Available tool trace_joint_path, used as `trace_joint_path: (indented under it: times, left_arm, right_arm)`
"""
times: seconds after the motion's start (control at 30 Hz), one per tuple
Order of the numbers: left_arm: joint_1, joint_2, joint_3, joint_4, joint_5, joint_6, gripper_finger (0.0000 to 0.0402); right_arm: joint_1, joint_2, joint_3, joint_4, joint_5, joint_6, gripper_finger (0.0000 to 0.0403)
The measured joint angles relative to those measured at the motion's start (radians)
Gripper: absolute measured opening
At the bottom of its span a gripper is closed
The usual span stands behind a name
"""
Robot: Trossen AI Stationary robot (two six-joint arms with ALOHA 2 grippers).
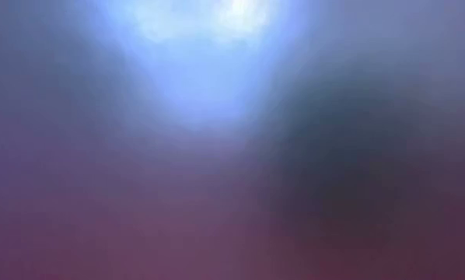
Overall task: Pick & Place Dice
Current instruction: Put the green dice into the pink bin
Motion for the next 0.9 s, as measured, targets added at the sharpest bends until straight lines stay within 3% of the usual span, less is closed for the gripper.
trace_joint_path:
  times: [0.9]
  left_arm:
    - [-0.046, 0.002, 0.051, -0.008, 0.035, -0.072, 0.0385]
  right_arm:
    - [0.0, 0.0, 0.0, 0.0, 0.0, 0.0, 0.04]
